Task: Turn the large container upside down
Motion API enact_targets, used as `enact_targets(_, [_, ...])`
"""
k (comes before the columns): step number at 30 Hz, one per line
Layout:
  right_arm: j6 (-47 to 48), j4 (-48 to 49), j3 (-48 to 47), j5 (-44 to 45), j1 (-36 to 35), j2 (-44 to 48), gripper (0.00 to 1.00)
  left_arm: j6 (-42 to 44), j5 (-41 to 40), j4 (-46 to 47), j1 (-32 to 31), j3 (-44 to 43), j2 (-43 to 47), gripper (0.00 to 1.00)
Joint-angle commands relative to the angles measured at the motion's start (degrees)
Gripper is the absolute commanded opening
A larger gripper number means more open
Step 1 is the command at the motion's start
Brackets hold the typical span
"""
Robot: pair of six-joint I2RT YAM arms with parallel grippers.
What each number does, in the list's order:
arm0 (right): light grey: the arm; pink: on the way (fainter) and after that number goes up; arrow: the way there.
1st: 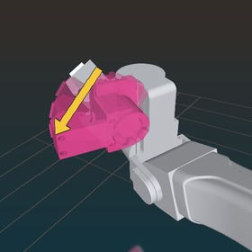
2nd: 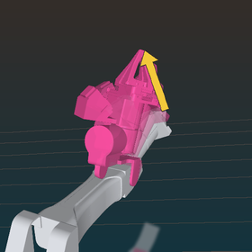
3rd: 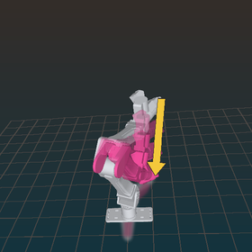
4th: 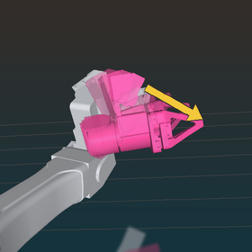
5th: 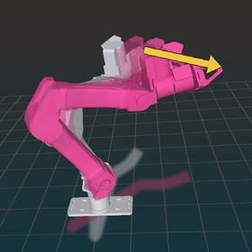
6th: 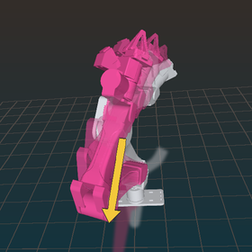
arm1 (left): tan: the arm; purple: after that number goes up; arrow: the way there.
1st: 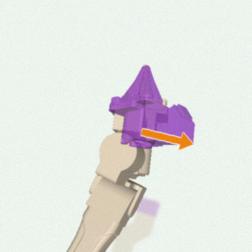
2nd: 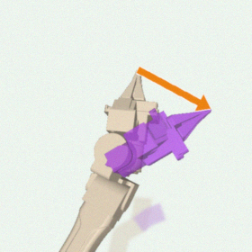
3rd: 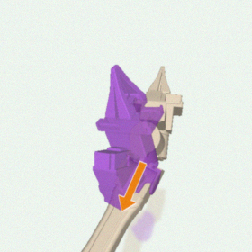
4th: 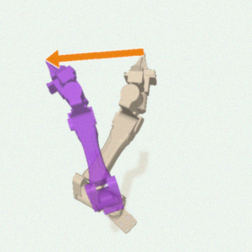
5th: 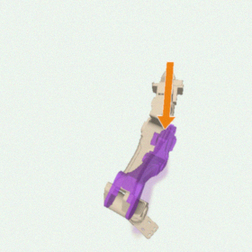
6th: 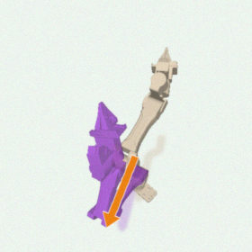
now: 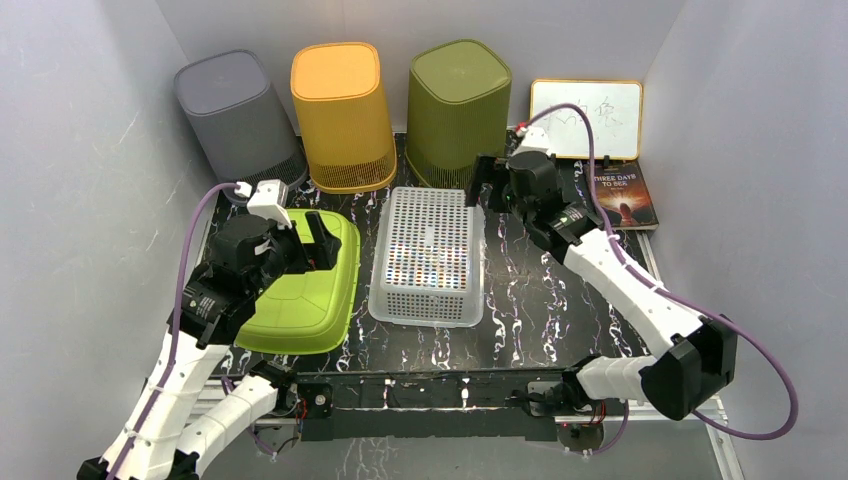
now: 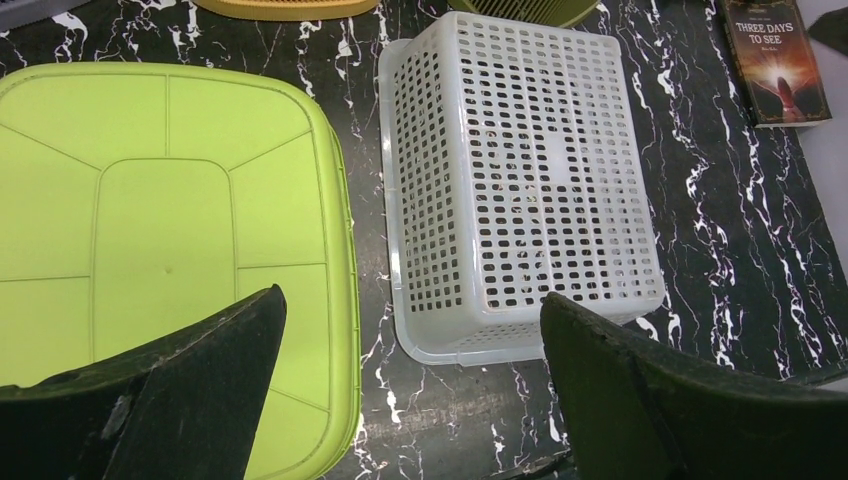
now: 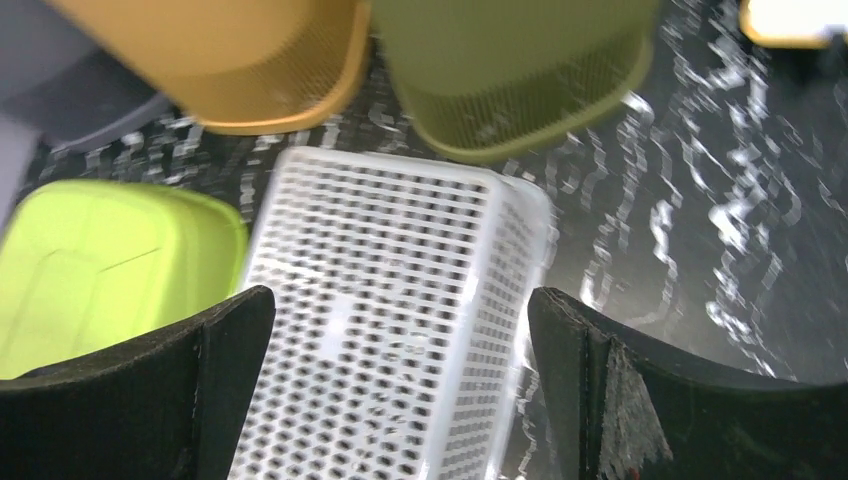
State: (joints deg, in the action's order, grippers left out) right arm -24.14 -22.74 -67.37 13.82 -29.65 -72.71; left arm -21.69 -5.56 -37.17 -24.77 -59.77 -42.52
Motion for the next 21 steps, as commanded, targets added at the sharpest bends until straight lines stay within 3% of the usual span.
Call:
enact_targets(1, [9.7, -3.0, -7.4, -0.6, -8.9, 0.1, 0.98, 0.0, -1.7, 1.9, -0.2, 1.2, -1.2, 0.98])
enact_targets(5, [11.7, -1.2, -7.8, 2.8, -15.9, -1.6, 0.98, 1.4, -4.7, 0.4, -0.2, 0.4, -2.9, 0.98])
enact_targets(12, [11.3, -1.4, -7.1, 3.0, -19.5, -2.9, 0.98, 2.6, -5.9, -0.8, -0.2, 1.2, -2.8, 0.98])
enact_targets(21, [12.8, -2.8, -3.7, 10.6, -20.8, -1.4, 0.98, 2.2, -5.1, 0.5, -0.2, 3.4, -2.6, 0.98])
